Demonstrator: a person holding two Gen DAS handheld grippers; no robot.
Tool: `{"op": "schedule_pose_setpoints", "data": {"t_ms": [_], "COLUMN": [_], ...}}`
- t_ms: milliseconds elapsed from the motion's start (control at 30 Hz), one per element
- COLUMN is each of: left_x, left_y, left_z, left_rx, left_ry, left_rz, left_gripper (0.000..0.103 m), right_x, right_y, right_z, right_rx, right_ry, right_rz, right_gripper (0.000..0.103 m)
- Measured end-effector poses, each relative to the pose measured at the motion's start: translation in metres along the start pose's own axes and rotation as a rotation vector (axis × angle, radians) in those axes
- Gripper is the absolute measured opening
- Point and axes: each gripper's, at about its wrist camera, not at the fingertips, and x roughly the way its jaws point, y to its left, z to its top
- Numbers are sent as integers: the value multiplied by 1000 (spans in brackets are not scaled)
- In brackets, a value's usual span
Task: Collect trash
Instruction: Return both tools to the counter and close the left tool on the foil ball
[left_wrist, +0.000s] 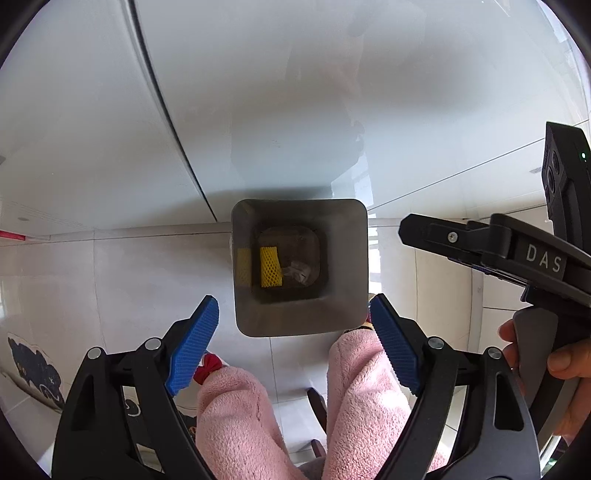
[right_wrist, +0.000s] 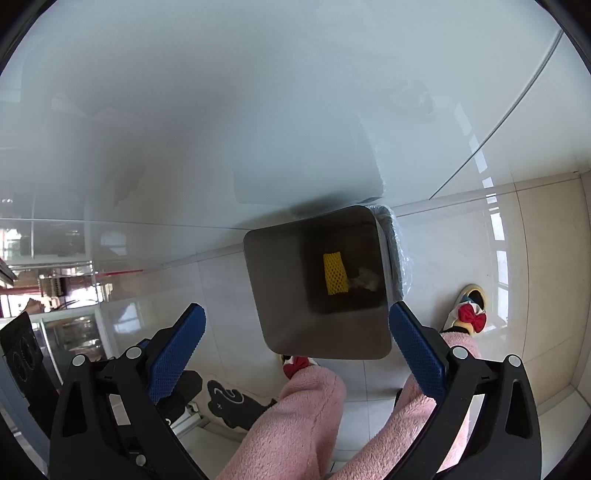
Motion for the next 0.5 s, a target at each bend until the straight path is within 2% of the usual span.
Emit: {"op": "schedule_pose_setpoints", "data": {"t_ms": [100,267,500], "left_x": [-27,-94,-181], "left_y": [-1,-16,-40], "left_z": [6,11,29], "left_rx": [-7,3,74], "left_ry": [-45,-130,-256], "left_rz": [7,31,88], "left_gripper": [84,89,89], "right_x": [-32,-110,-229], "right_y": [0,7,18], "right_z": [-4,-12,-9], "right_rx": [-15,-59,-106], "right_ry": [-38,-148,-373], "right_rz": [-6,-20,-37], "right_gripper": [100,100,100]}}
